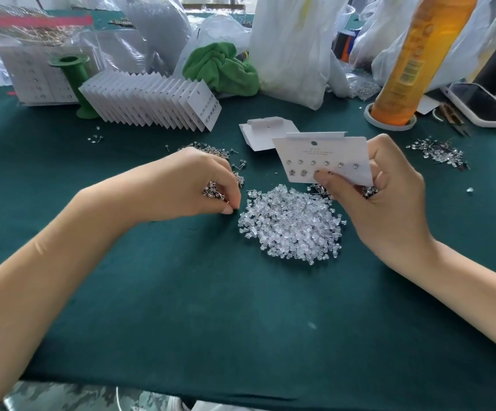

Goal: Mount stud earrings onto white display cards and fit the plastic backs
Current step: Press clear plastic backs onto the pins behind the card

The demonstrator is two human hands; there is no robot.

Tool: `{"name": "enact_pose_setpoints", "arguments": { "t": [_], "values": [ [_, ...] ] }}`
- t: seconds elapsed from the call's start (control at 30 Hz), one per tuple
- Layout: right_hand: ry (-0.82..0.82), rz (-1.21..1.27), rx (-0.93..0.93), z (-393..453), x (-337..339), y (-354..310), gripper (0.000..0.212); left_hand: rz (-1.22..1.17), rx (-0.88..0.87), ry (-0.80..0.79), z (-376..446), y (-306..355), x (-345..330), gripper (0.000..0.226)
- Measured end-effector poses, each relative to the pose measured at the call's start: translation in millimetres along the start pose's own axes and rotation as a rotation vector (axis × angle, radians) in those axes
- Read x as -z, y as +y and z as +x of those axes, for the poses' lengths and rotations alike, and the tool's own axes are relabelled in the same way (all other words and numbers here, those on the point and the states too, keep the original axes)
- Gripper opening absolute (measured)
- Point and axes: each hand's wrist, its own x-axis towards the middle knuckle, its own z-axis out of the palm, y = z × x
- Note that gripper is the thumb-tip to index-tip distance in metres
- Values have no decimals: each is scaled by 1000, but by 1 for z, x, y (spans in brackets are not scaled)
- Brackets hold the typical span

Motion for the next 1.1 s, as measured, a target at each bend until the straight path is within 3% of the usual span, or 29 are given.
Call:
{"name": "enact_pose_setpoints", "arguments": {
  "t": [0.27,0.4,0.57,0.77,0.8,0.87,1.1],
  "values": [
    [-17,-13,41,-1,-1,0,24,53,8,0,0,2,1,10],
    [-24,-52,135,-1,0,-1,21,-11,47,144,0,5,0,9],
    [-83,-151,324,-1,0,1,28,-161,122,278,3,6,0,12],
    [-198,-220,595,1,4,-1,3,-337,166,320,5,9,-1,9],
    [-198,-246,619,2,4,-1,7,-379,160,327,6,11,-1,9],
    [-200,-309,659,3,3,-2,18,-477,168,330,6,15,-2,9],
    [-262,-317,834,2,2,-6,17,-804,156,241,4,33,-6,14]
  ]
}}
